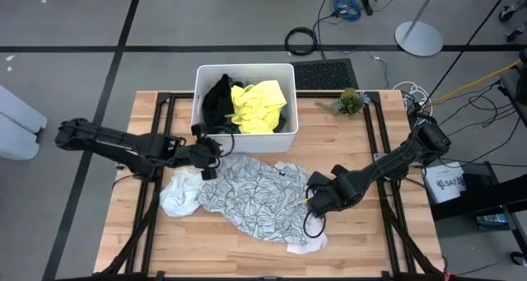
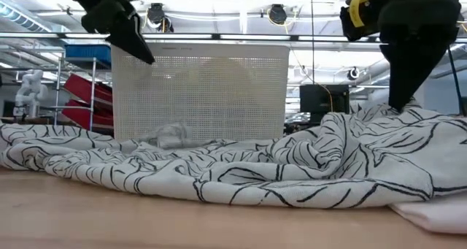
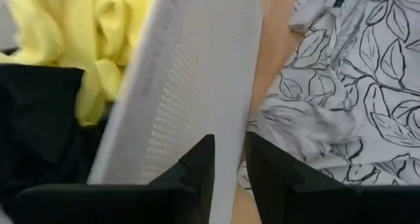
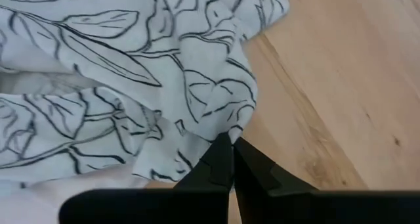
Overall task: Fold laundry
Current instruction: Fold the white patterned blouse
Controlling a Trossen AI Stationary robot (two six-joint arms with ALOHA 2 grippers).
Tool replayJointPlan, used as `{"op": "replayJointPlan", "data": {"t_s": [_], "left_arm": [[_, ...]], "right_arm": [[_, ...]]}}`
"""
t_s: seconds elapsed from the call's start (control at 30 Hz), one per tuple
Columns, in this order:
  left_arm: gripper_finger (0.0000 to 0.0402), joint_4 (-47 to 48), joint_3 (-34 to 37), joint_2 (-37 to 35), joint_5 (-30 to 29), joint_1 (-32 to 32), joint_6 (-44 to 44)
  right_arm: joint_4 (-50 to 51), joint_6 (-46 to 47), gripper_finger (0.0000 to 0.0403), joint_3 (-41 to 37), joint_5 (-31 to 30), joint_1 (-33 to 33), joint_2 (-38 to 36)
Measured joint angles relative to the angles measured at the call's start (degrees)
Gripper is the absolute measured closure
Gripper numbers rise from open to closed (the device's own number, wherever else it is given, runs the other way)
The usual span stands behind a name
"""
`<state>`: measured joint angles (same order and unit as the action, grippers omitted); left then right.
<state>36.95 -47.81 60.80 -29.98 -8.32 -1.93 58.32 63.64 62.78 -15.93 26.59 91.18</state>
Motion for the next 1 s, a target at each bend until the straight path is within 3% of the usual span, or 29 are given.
{"op": "replayJointPlan", "data": {"t_s": [0.23,0.4,0.47,0.6,0.8,1.0], "left_arm": [[0.0302,-0.26,-7.06,-5.02,2.80,-2.09,-0.81],[0.0302,-14.79,-6.28,-6.88,21.86,-7.97,-0.63],[0.0304,-22.07,-3.89,-5.15,23.96,-12.36,-0.24],[0.0306,-36.34,0.98,2.54,20.86,-19.81,2.20],[0.0307,-61.25,1.58,21.75,18.33,-24.01,2.35],[0.0307,-64.08,-5.81,38.68,15.17,-25.16,3.73]], "right_arm": [[-1.42,-0.72,0.0403,0.00,1.34,-0.19,0.02],[-1.64,-0.83,0.0403,0.00,1.36,-0.60,0.02],[-2.20,-0.83,0.0403,0.00,1.36,-0.78,0.02],[-3.16,-0.85,0.0403,0.00,1.41,-1.23,0.04],[-3.84,-1.60,0.0403,0.00,3.65,-2.35,0.07],[-4.14,-2.04,0.0403,0.00,4.14,-2.65,0.07]]}}
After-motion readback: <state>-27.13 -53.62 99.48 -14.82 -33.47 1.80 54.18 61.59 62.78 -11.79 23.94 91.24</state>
